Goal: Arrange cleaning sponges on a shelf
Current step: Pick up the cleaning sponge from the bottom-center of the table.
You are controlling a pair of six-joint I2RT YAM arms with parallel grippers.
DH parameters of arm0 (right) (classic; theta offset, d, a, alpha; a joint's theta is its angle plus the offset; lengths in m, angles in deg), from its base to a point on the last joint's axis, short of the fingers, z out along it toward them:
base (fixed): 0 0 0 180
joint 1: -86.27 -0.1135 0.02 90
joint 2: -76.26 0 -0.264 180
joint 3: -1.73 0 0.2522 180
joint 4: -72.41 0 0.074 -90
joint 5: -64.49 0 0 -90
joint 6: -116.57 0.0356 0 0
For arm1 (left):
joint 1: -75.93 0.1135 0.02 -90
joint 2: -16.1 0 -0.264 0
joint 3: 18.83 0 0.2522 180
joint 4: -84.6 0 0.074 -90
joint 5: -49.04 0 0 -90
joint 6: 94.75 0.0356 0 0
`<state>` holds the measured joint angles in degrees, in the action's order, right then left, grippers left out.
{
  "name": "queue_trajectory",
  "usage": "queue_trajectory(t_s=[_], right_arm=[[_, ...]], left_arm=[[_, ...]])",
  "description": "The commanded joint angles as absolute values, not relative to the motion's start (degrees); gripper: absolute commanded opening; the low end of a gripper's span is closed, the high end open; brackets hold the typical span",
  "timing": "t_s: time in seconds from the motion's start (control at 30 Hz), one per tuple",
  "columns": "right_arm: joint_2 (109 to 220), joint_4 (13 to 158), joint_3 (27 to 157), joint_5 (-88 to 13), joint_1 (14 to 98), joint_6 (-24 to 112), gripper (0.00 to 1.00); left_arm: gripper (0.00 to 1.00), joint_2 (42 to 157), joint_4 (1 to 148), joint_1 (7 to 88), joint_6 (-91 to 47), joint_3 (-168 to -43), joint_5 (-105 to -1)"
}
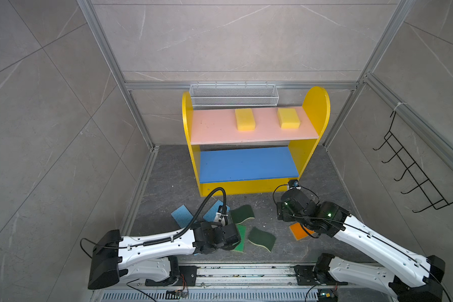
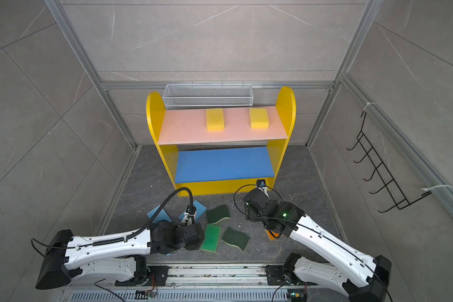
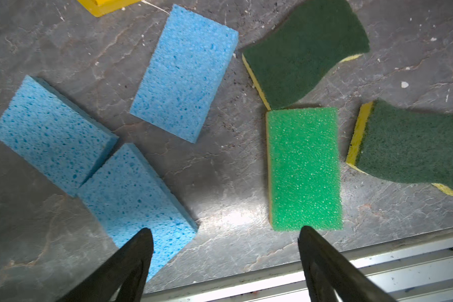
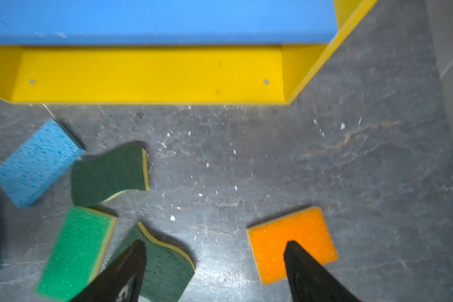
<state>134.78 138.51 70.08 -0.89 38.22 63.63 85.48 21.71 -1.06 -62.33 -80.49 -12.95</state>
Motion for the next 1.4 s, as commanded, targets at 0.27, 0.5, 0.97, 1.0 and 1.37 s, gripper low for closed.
queue_trajectory(t_s=[0.27, 0.5, 0.97, 1.0, 1.37], right_arm=[[132.92, 134.98, 64.15, 1.12, 38.11, 68.45, 0.9], [131.12, 136.59, 62.96, 4.32, 38.19, 68.94, 0.92], [133.65, 136.62, 63.77, 6.46, 38.5, 68.83, 0.93], [133.68, 136.58, 63.68, 6.42, 38.48, 68.63, 0.93], [134.27, 136.1, 63.35, 7.01, 38.7, 68.25, 0.93]], left_arm=[[0.94, 99.31, 33.24, -7.53, -73.54, -83.66, -10.9], [0.95, 100.36, 39.39, -7.56, -73.83, -81.3, -13.62], [0.95, 108.9, 37.67, -7.46, -77.61, -84.17, -18.63], [0.95, 108.77, 37.79, -7.48, -77.69, -84.02, -18.57], [0.89, 108.63, 40.09, -6.36, -78.08, -81.11, -17.94]])
